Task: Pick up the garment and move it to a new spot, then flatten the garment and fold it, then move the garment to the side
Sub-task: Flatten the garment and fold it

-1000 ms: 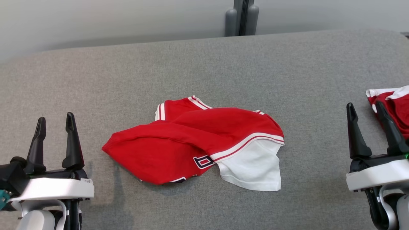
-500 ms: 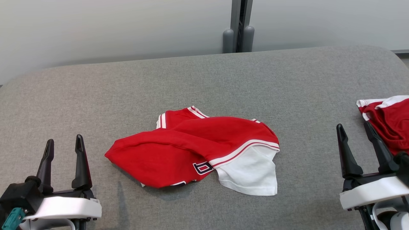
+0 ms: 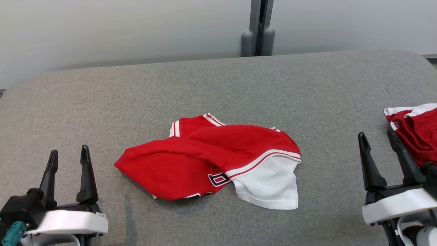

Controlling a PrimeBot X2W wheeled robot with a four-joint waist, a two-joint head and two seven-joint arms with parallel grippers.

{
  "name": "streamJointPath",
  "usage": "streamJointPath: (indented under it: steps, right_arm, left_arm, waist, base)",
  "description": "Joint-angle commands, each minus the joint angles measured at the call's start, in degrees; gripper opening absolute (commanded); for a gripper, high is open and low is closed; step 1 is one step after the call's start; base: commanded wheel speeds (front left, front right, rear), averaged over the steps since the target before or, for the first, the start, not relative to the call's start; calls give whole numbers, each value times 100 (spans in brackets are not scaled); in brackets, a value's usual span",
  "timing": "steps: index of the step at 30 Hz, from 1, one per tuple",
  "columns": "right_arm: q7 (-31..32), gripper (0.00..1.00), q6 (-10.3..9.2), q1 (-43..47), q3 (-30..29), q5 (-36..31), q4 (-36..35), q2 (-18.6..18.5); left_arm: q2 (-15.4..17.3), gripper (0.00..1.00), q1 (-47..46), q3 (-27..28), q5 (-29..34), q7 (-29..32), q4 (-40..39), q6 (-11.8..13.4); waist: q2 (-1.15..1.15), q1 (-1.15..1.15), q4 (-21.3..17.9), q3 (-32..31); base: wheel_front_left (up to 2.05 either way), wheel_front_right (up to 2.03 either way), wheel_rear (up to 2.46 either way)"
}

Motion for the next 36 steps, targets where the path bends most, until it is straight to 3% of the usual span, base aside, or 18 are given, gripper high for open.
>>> streamJointPath:
  steps: [1, 4, 11, 21, 22, 23, 24, 27, 36]
  right_arm:
    - [15, 100, -2, 5, 1, 16, -9, -23]
    - [28, 100, -2, -29, 12, 31, -23, -31]
    - [30, 100, -2, -146, 134, 68, -2, -35]
    - [-31, 100, -2, -275, 269, 140, 78, -25]
    - [-44, 100, -2, -285, 272, 139, 79, -29]
    - [-52, 100, -2, -285, 262, 144, 83, -29]
    - [-57, 100, -2, -289, 256, 145, 80, -30]
    - [-82, 100, -2, -307, 208, 155, 71, -28]
    - [-63, 100, -2, -355, 122, 202, 53, 3]
  left_arm:
    - [36, 100, -12, 17, -7, -18, 17, 32]
    - [15, 100, -67, 3, -85, 39, 52, -10]
    - [-136, 100, -262, -253, -459, 407, 610, -400]
    - [-514, 100, -863, -437, -1328, 851, 2086, -1315]
    - [-499, 93, -917, -452, -1350, 861, 2174, -1399]
    - [-521, 40, -971, -455, -1407, 848, 2228, -1489]
    - [-545, 0, -1018, -457, -1442, 824, 2261, -1559]
    - [-450, 0, -1152, -476, -1246, 616, 2252, -1575]
    - [151, 0, -1520, -515, 91, 16, 1205, -810]
  waist:
    - [0, 0, 2, 2]
    - [0, 0, 6, 43]
    - [0, 0, -63, 188]
    - [0, 0, -221, 512]
    - [0, 0, -239, 533]
    - [0, 0, -248, 546]
    - [0, 0, -258, 563]
    - [0, 0, -263, 607]
    - [0, 0, -78, 692]
  base:
    - [0, 0, 0]
    - [0, 0, 0]
    - [0, 0, 0]
    - [0, 0, 0]
    - [0, 0, 0]
    - [0, 0, 0]
    - [0, 0, 0]
    - [0, 0, 0]
    - [0, 0, 0]
